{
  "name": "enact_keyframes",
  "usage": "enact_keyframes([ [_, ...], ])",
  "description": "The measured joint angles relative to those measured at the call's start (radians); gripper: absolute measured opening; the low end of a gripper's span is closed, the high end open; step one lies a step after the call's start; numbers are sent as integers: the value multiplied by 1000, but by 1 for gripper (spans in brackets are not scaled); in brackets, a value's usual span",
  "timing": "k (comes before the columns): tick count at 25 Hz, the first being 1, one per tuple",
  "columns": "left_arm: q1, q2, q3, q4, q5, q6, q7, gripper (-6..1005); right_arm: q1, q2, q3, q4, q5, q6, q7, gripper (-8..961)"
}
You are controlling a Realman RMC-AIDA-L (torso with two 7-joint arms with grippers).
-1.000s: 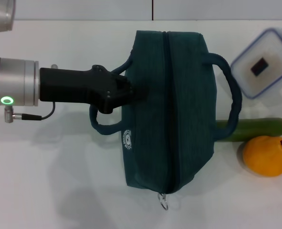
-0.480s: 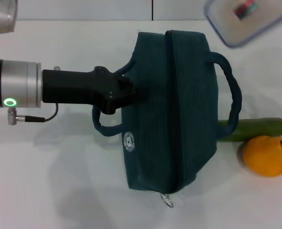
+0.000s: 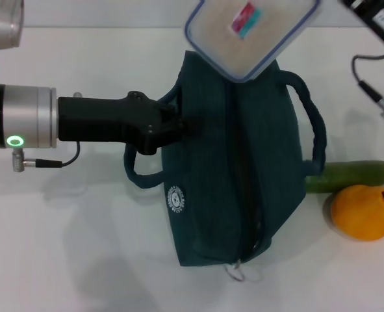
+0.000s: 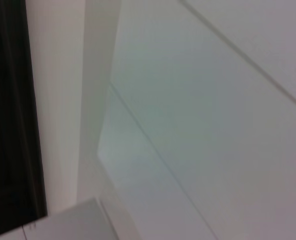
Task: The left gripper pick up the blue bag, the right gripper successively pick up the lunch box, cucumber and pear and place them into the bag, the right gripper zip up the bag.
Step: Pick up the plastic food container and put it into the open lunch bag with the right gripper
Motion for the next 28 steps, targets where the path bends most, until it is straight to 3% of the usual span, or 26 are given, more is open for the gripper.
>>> enact_keyframes([
  [14,2,2,-75,-52,0,-9,50,71,-46,-9,2,2,-188,60,29,156],
  [25,2,1,-76,-52,8,-22,52,72,-25,-22,5,-14,-388,157,55,168],
  [28,2,1,-74,-52,9,-24,52,73,-22,-14,3,-20,-400,160,57,171],
])
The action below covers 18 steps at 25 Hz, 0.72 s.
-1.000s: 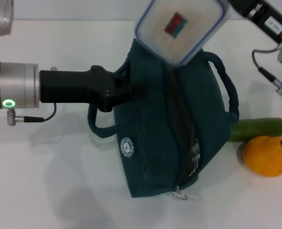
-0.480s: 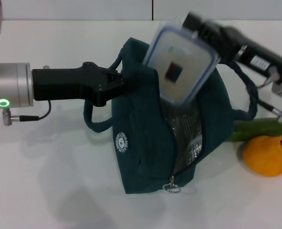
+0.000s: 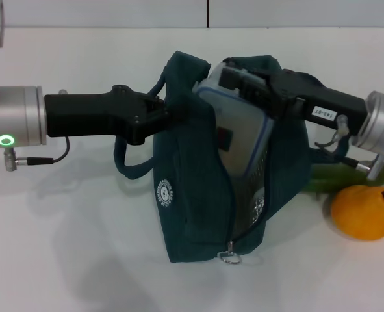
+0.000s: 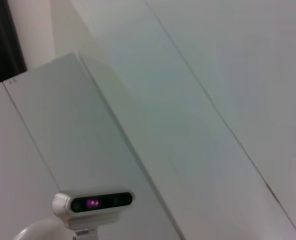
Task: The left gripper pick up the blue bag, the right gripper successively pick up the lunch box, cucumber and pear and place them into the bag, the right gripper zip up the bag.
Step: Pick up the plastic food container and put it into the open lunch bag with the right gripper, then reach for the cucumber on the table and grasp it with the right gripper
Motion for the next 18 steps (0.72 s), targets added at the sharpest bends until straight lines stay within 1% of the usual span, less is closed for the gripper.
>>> enact_keyframes([
  [1,0,0,0,0,1,0,0,73,0,5,-1,-3,0,0,-5,172],
  [3,0,0,-1,0,1,-1,0,73,-2,5,0,-17,-8,-5,-9,175],
  [5,1,0,-1,0,2,-2,0,74,-14,-6,2,-50,-19,-10,-9,177],
  [9,7,1,-1,0,3,-2,0,74,-69,-42,9,-159,-26,-16,-9,352],
  [10,7,1,-1,0,3,-3,0,74,-94,-57,23,-203,-36,-21,-9,396],
  [11,8,1,-1,0,3,-2,0,74,-120,-73,43,-239,-54,-27,-8,418],
  [13,9,2,-1,0,4,-3,1,75,-197,-108,139,-341,-123,-48,3,461],
  [14,10,2,-1,0,5,-4,1,75,-236,-118,200,-388,-174,-50,14,483],
  [16,10,3,-1,0,9,-9,1,75,-304,-116,327,-485,-293,-30,58,527],
  [17,8,2,-1,0,12,-11,2,75,-327,-109,377,-527,-352,-16,86,549],
  [18,7,2,-1,-1,14,-11,2,75,-352,-96,446,-582,-448,2,138,571],
])
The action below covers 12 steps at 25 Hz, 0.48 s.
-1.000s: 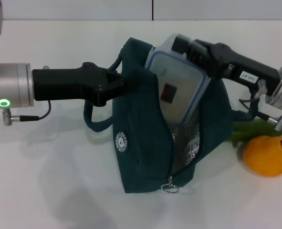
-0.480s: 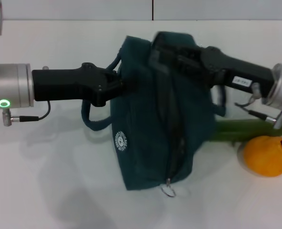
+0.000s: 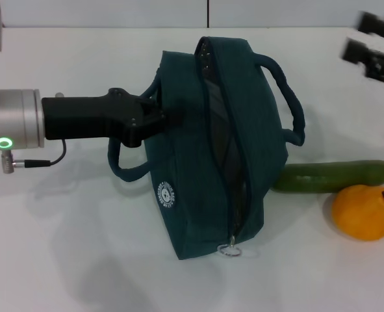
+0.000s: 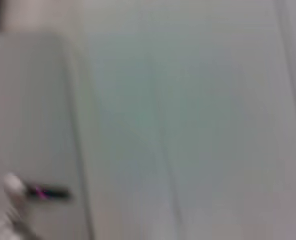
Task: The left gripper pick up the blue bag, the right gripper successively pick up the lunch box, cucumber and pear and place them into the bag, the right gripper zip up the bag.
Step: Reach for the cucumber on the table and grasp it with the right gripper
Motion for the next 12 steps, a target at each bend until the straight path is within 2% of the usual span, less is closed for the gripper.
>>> enact_keyframes([
  [2,-5,-2,2,0,3,0,0,76,-25,27,118,-110,-237,11,129,614],
  [4,-11,-2,5,-5,6,-1,0,76,-11,40,188,-190,-464,-19,256,672],
  [8,-26,-2,6,-25,14,-8,0,77,49,38,209,-229,-679,-48,389,815],
  [12,-27,-2,8,-27,15,-36,0,77,132,40,203,-237,-853,-87,473,888],
])
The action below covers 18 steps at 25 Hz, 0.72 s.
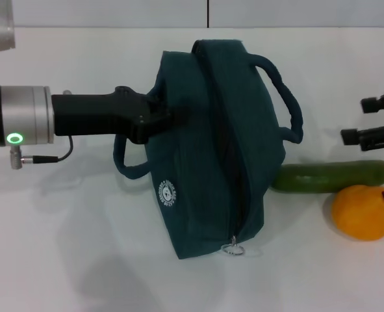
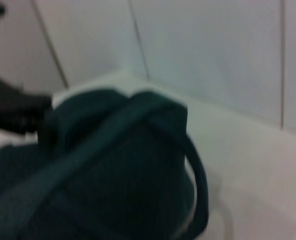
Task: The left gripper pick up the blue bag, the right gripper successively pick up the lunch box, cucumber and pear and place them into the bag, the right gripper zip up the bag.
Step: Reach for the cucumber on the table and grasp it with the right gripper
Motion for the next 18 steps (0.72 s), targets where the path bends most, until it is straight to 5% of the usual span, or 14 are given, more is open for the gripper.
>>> enact_keyframes([
  [9,-8,0,0,0,0,-15,0,78,167,64,-45,-22,-287,-100,92,887],
  [18,-9,1,0,0,1,-17,5,80,235,69,-132,-17,-387,-100,146,887],
])
